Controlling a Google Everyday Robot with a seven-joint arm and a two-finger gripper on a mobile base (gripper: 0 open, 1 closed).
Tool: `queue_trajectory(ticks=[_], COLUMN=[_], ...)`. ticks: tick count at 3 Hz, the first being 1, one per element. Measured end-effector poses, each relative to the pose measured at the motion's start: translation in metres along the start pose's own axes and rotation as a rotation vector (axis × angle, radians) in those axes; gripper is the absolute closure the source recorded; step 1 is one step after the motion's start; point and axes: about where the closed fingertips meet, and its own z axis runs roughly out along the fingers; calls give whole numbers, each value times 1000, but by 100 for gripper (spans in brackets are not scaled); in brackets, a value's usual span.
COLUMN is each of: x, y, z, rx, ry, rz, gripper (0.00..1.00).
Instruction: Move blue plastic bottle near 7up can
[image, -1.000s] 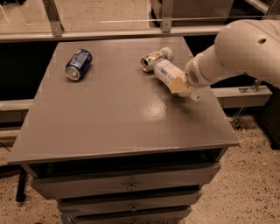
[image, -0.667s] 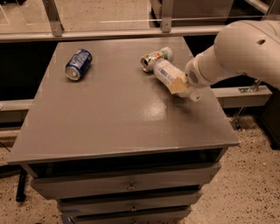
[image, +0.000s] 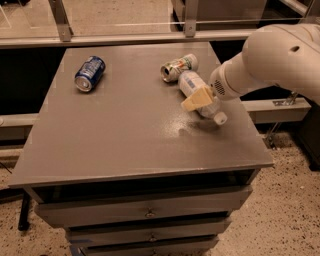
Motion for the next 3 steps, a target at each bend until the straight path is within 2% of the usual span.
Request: queue_trajectory(ticks=[2,3], x=[-2,1], y=[1,13], z=[-6,-26], rx=[4,-12], ry=[-17,-51], rz=[-3,-19], gripper=[0,0])
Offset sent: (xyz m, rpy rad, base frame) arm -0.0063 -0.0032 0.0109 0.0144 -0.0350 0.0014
